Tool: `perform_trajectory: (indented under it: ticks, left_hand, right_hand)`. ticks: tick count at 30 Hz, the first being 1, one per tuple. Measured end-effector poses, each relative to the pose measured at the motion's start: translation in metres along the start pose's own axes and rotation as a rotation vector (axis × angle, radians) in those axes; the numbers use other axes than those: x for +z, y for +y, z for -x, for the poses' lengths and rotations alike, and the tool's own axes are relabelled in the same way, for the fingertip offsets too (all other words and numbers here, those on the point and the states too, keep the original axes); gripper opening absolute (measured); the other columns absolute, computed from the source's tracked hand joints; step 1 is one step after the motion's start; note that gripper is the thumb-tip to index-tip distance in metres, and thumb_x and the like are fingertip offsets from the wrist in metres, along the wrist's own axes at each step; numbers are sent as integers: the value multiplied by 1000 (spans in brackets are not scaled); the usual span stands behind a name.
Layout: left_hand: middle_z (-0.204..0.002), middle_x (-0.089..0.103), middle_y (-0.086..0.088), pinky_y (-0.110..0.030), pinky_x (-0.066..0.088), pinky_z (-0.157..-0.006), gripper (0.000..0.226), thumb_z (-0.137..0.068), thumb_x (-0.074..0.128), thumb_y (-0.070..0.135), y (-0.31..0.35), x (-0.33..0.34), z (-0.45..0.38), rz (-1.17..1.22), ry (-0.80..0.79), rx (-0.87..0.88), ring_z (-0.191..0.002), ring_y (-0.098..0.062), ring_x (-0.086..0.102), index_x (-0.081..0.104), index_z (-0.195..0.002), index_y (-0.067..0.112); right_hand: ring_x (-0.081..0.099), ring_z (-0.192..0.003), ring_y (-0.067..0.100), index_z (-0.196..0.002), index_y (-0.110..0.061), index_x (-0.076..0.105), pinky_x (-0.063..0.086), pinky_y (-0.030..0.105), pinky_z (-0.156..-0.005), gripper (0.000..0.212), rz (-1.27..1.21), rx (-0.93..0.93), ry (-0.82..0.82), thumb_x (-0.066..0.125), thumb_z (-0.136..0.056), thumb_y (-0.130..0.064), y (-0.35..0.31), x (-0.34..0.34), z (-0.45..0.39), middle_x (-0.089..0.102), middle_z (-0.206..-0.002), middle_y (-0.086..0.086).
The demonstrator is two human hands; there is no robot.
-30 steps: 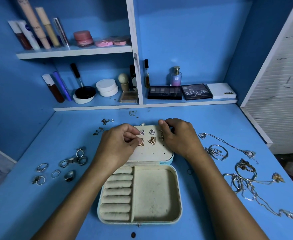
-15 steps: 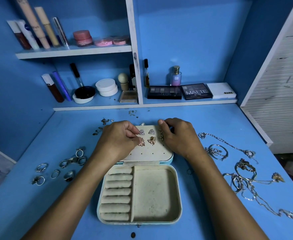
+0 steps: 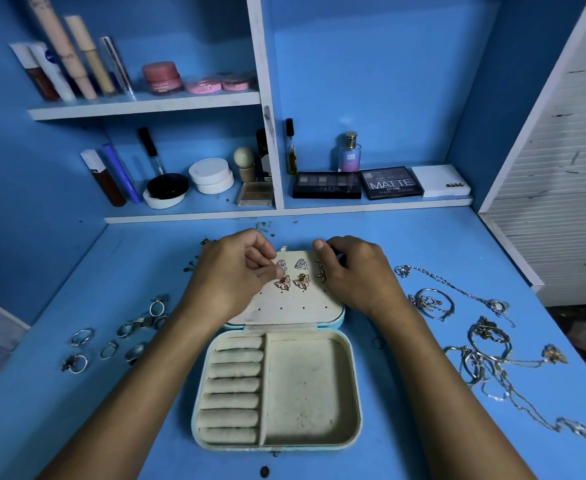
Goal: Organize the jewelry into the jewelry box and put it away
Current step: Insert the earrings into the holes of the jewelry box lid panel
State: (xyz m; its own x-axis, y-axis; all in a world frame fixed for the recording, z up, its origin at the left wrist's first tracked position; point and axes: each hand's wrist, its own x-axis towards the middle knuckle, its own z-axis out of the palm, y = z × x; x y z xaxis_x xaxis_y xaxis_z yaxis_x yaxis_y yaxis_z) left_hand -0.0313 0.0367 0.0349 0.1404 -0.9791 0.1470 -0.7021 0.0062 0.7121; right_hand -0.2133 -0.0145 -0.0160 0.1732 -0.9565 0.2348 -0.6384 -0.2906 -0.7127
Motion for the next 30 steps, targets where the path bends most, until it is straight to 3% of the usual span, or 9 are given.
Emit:
perform_trajectory:
  ticks: [3,5,7,10,15,18,24,30]
  left_hand:
    - [-75,68,12,-7,41,-63,12,-78,82,22,-7,-6,-5,-39,63,54,-70,-1,58,71,-80,23]
    - [-91,65,17,-21,45,-81,9,-83,77,30,-14,-5,-7,-132,79,90,-89,-6,55,71,-88,29]
    - [-106,56,18,-34,40,-96,23,-83,74,45,-20,-2,-7,-199,56,77,-110,-13,45,70,-103,34]
    - [-118,50,18,-39,34,-106,58,-72,58,68,-24,1,-5,-252,-17,10,-122,-14,35,64,-120,37]
    - [-125,50,16,-39,30,-106,67,-68,53,74,-29,5,-5,-237,-81,-51,-128,-13,32,59,-125,40]
    - [-121,50,20,-41,29,-107,52,-70,61,72,-32,5,-5,-173,-105,-49,-127,-10,34,58,-113,45]
    - [-113,49,29,-47,35,-109,50,-56,56,79,-36,8,-6,-16,-130,-97,-125,-7,43,54,-97,51]
    - [-106,40,35,-46,32,-111,43,-73,73,62,-40,8,-5,75,-137,-128,-127,-11,40,57,-108,43]
  right_hand:
    - [56,-74,21,-78,-17,65,44,32,-67,39,-2,-1,2,48,-101,-43,0,0,0,63,-74,2]
    - [57,-76,21,-80,-17,66,44,32,-68,38,-1,0,-2,48,-101,-43,0,-1,0,64,-76,1]
    - [58,-79,21,-87,-15,70,46,32,-71,37,-7,1,-2,49,-101,-43,-1,-1,0,66,-81,2]
    - [59,-83,19,-95,-16,73,47,31,-74,35,-25,1,1,51,-101,-43,-2,-2,2,68,-86,0]
    - [59,-83,18,-95,-17,73,46,30,-74,33,-31,4,3,52,-100,-42,-2,-2,2,68,-87,-1]
    - [58,-81,17,-95,-18,73,42,28,-71,32,-32,6,12,52,-100,-42,-2,-2,2,66,-84,-3]
    - [56,-75,18,-81,-22,66,41,29,-68,30,-32,23,15,53,-100,-41,-1,-1,3,61,-75,-5]
    - [54,-67,19,-75,-9,67,41,32,-64,41,-7,36,19,53,-101,-37,-1,-1,0,59,-67,3]
